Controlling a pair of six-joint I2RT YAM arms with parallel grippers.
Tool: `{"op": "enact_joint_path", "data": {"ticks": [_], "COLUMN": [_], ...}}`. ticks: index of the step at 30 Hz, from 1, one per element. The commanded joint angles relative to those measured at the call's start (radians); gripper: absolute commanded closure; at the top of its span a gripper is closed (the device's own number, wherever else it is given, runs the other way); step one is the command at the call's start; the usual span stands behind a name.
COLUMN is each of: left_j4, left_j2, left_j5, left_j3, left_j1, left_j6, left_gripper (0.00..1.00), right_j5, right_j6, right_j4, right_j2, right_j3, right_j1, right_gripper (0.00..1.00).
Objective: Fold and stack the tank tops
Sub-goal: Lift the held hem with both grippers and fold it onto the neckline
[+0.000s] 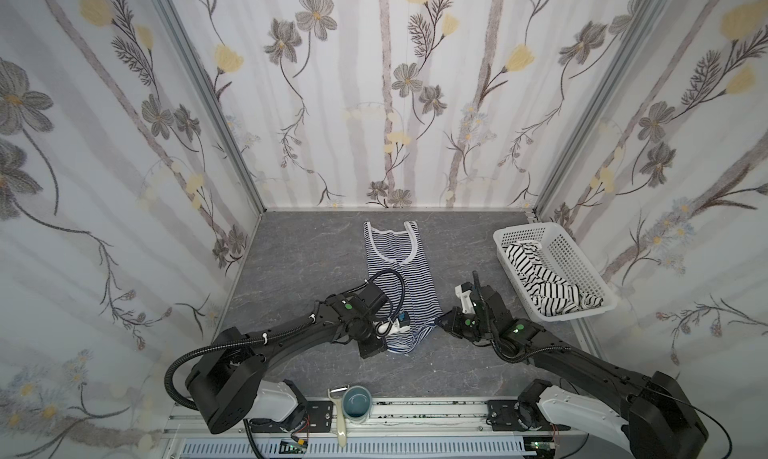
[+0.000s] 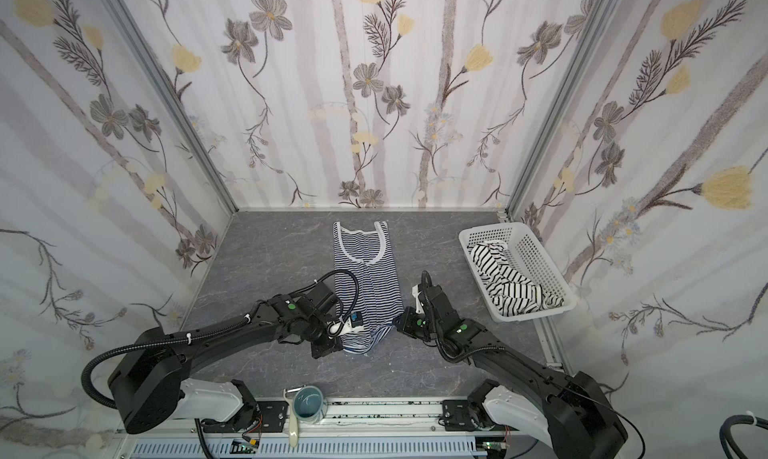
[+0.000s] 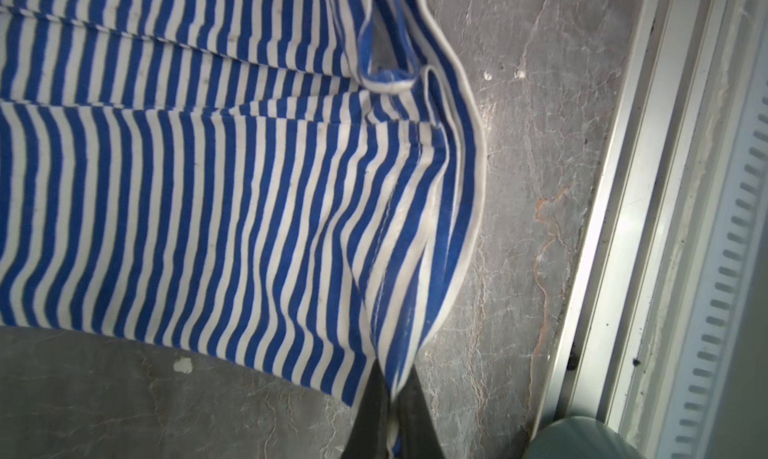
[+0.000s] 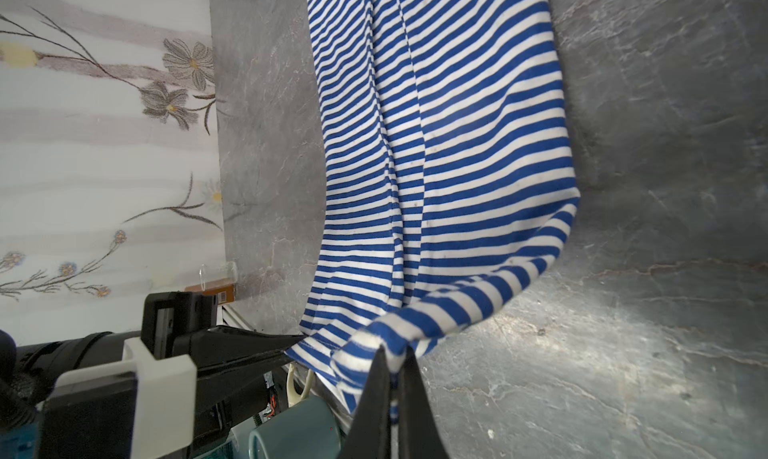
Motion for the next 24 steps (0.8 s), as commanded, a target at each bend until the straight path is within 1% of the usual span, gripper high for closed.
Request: {"op": "enact_joint_path", "data": {"ticks": [1, 7, 8, 11, 15, 17, 18, 22, 24], "left_j4": [-0.04, -0.038, -0.038, -0.037, -0.035, -0.032, -0.032, -0.032, -0.032], "left_j2": [0.0, 0.049, 0.059, 0.094, 0.168, 0.222, 0.246, 0.312, 0.347], "left_j5": [-0.058, -0.167, -0.175, -0.185, -0.222, -0.277, -0.292, -0.283, -0.3], "left_j3": [0.055, 0.202, 0.229, 0.307, 0.408, 0.453, 0.5, 0.585, 0.614], "left_j1": [0.028, 0.118, 0.133, 0.167, 0.199, 0.21, 0.219, 0.256, 0.263], "left_j6": [0.014, 0.029, 0.033, 0.048, 0.051, 0.039, 0.032, 0.001, -0.001], "left_gripper": [1.0, 1.0, 1.0, 1.0, 0.98, 0.97, 0.97, 0.97, 0.96], "right_j5": [0.02, 0.0, -0.007, -0.03, -0.046, -0.048, -0.046, -0.047, -0.059], "right_j6": [-0.018, -0.106, -0.124, -0.174, -0.222, -0.24, -0.248, -0.273, -0.283], "right_j4": [-0.044, -0.103, -0.116, -0.144, -0.174, -0.187, -0.193, -0.204, -0.202], "right_j2": [0.012, 0.09, 0.11, 0.176, 0.273, 0.321, 0.342, 0.429, 0.475], "right_j3": [0.07, 0.218, 0.272, 0.36, 0.472, 0.528, 0.553, 0.632, 0.671], "right_j1": [-0.008, -0.065, -0.077, -0.112, -0.131, -0.146, -0.153, -0.184, -0.205], "right_gripper": [1.0, 1.0, 1.0, 1.0, 1.0, 1.0, 1.0, 1.0, 1.0]}}
